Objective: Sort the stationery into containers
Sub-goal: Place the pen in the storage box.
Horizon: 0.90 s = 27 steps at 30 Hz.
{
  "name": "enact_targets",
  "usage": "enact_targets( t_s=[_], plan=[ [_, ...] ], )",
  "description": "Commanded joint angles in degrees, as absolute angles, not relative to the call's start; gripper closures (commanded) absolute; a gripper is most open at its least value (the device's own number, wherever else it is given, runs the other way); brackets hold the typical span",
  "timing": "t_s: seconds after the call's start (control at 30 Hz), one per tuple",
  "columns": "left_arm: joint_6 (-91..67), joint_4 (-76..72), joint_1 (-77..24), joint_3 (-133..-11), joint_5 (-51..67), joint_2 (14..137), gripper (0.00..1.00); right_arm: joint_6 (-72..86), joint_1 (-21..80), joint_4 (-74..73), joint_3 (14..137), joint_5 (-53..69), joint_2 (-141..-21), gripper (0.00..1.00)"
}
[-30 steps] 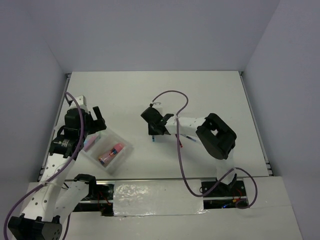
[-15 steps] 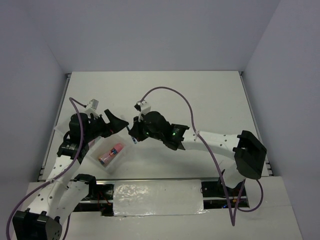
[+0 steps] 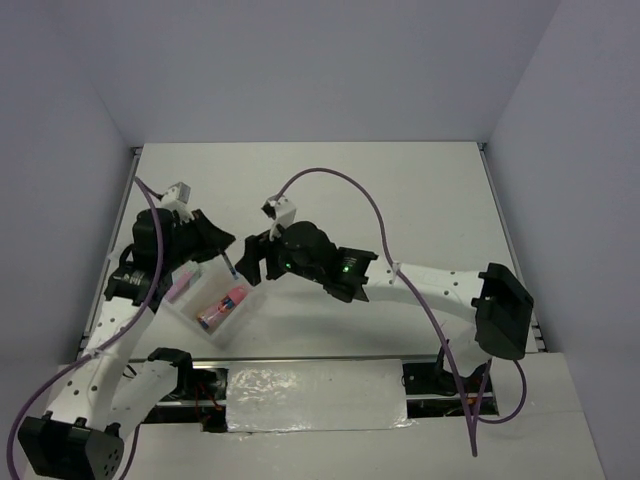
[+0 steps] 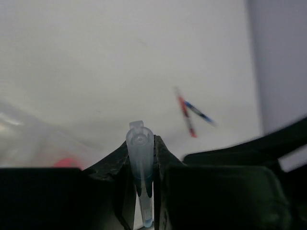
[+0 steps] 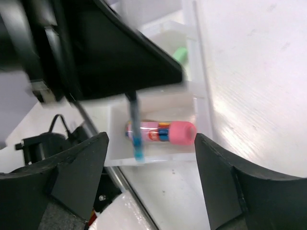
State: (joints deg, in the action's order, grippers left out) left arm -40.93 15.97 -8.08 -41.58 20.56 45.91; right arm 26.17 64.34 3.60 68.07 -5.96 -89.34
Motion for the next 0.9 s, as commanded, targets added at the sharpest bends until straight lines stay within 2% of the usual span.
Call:
enact_targets(
  t_s=[0.0,0.07,0.1,0.13,0.23,0.3,0.4,0.53,0.57,0.7,0.87],
  plan=[
    [-27.1,32.6,-7.7,-53.6,-9.2,49.5,1.0,29.2,61.3,2.5,63.4,-13.2,-83.4,0.19],
    [-24.0,37.2,-7.7,-56.9,-23.8,53.1,1.0,31.4,59.3,0.4,59.7,-15.5,-77.4,0.19],
    [-23.7,39.5,-7.7,-59.1,-38.1,57.4,1.0,32.2,57.0,-1.3,55.6,-16.5,-72.7,0.17],
    [-23.5,40.1,-7.6,-60.1,-44.4,59.8,1.0,32.9,55.6,-1.2,53.4,-16.3,-72.7,0.16],
    [-25.6,44.6,-7.3,-65.5,-58.0,71.5,1.0,32.6,50.2,-0.2,45.5,-11.9,-62.9,0.15],
    [-28.6,46.7,-5.6,-70.6,-59.9,80.5,1.0,31.6,48.3,-0.3,42.1,-11.0,-57.1,0.11],
    [-32.6,50.3,-3.5,-76.2,-63.7,89.5,1.0,28.7,47.2,-3.0,41.4,-10.1,-52.9,0.11],
    [-33.1,47.6,-0.4,-77.7,-66.0,94.0,1.0,26.5,46.8,-5.9,41.1,-7.8,-51.4,0.11],
    [-30.8,43.1,-0.2,-76.7,-65.3,94.4,1.0,26.4,46.8,-5.5,40.3,-6.8,-51.2,0.11],
    [-29.9,40.3,6.8,-76.5,-60.7,99.1,1.0,26.4,46.8,-3.3,38.4,-4.6,-50.9,0.11],
    [-26.3,37.4,8.0,-79.0,-59.1,100.5,1.0,26.9,46.8,-1.9,38.8,-1.4,-53.3,0.11]
  ],
)
